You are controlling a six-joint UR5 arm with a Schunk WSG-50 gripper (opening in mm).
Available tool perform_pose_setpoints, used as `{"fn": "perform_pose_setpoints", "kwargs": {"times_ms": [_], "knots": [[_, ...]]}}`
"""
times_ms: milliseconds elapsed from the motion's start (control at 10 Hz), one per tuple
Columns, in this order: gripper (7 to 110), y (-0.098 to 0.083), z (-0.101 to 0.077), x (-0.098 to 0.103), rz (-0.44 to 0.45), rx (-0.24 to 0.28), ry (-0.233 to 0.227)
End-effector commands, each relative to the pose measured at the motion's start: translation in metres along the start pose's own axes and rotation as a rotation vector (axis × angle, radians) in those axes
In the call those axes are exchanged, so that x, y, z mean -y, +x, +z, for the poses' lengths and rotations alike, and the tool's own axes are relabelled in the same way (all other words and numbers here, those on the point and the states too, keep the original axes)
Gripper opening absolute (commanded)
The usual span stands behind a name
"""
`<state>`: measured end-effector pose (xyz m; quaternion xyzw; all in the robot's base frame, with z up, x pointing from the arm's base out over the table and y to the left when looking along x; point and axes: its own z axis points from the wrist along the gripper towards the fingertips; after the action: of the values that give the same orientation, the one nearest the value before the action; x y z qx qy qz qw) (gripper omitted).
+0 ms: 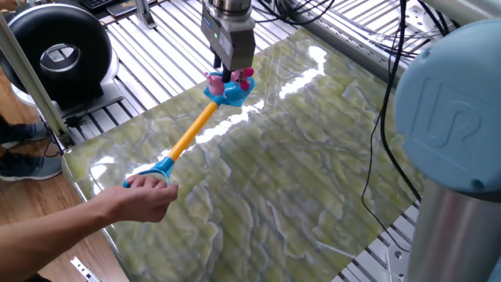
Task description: Grasp the moving object
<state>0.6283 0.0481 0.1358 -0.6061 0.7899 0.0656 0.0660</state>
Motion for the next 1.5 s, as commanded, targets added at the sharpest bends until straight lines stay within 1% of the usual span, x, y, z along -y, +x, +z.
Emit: {"fn": "perform_pose_setpoints", "kwargs": {"times_ms": [0,100,200,300,400,500,600,700,800,900,1000,1100,1200,1300,1400], "knots": [[7,0.006,0.007,-0.008,0.054,0.01,-0.009],[7,0.007,0.012,-0.006,0.044,0.007,-0.003],[7,0.004,0.014,-0.006,0.028,0.017,-0.007],[7,0.001,0.011,-0.022,0.043,0.023,-0.06],[7,0.001,0.0,-0.032,0.132,0.006,-0.074],[7,0.02,-0.016,-0.039,0.189,-0.076,-0.082],[7,0.03,-0.024,-0.037,0.186,-0.125,-0.076],[7,0.025,-0.027,-0.034,0.193,-0.113,-0.082],[7,0.027,-0.042,-0.026,0.192,-0.124,-0.081],[7,0.03,-0.067,-0.023,0.19,-0.144,-0.088],[7,0.032,-0.096,-0.026,0.219,-0.153,-0.103],[7,0.035,-0.125,-0.029,0.258,-0.159,-0.105],[7,0.046,-0.149,-0.027,0.296,-0.152,-0.089],[7,0.057,-0.157,-0.026,0.346,-0.131,-0.077],[7,0.071,-0.154,-0.021,0.407,-0.109,-0.042]]}}
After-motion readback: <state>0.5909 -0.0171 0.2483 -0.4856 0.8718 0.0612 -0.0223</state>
